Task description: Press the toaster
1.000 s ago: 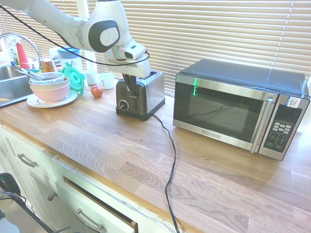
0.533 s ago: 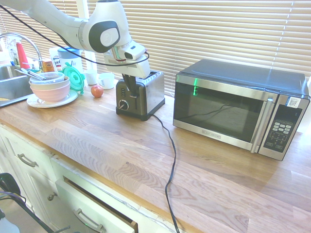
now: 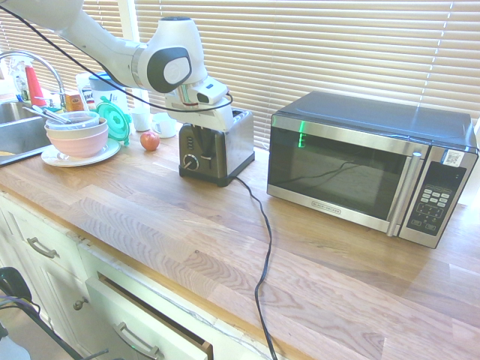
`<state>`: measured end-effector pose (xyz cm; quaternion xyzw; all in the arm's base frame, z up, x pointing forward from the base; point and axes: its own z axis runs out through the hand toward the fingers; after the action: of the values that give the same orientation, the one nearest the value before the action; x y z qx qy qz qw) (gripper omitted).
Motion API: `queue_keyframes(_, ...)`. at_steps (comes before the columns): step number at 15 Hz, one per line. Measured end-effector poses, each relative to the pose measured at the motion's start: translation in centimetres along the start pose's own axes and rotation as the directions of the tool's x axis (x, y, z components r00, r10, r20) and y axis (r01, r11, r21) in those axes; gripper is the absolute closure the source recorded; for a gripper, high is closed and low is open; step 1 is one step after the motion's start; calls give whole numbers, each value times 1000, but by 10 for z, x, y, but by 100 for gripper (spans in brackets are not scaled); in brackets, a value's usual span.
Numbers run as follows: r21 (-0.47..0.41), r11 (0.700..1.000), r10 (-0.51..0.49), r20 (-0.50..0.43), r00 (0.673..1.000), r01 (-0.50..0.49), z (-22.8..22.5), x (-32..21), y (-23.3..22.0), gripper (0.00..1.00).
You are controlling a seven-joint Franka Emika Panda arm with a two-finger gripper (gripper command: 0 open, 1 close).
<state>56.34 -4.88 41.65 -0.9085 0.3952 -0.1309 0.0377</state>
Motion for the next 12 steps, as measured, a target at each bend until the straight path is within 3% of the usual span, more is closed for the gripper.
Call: queue_keyframes(12,1,1000,14,9,1000,-14,13,3,3,100)
